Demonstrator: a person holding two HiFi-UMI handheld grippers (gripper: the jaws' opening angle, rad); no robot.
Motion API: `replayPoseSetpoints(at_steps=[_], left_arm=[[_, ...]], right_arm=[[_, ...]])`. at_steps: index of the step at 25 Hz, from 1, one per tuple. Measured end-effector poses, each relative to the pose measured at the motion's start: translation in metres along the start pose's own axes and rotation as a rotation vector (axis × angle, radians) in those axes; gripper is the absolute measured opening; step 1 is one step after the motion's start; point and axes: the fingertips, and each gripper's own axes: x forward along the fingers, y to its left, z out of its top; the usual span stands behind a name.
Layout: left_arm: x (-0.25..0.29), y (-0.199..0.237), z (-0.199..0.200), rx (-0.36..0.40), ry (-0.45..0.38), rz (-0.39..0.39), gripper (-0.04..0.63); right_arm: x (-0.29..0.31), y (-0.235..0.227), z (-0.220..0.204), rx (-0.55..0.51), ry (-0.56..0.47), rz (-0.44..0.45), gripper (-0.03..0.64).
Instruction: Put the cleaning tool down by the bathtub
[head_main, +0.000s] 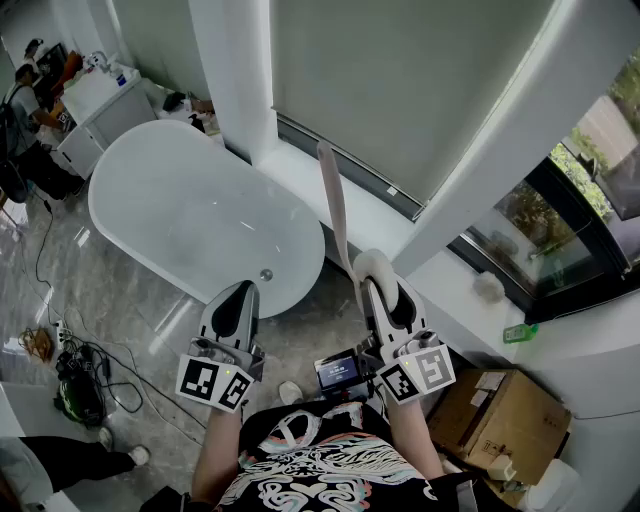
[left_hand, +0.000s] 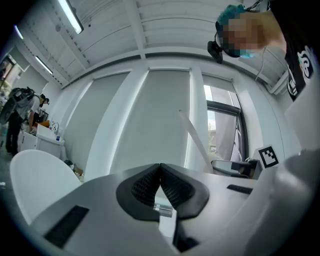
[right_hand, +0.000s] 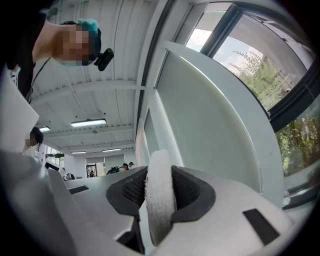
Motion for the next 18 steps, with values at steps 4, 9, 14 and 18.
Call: replayPoseSetpoints(at_steps=[4, 9, 14, 18], left_arm=[[-0.011, -0.052, 0.009, 0.007, -0.017, -0.004, 0.017], [-0.018, -0.102, 0.003, 0.003, -0.004, 0.003, 0.017], [-0.015, -0.132, -0.011, -0.009, 0.003, 0.018, 0.017], [-0.014, -0.153, -0.014, 0.006, 0.006, 0.032, 0.017]], right_arm=[[-0.049, 0.006, 0.021, -0.063, 0.032, -0.004, 0.140], [-0.094, 0.004, 0.042, -0.177, 0.051, 0.009, 0.140], [-0.123, -0.019, 0.049, -0.141, 0.039, -0.005, 0.140], [-0.142, -0.038, 0.049, -0.124, 0.049, -0.016, 0.141]])
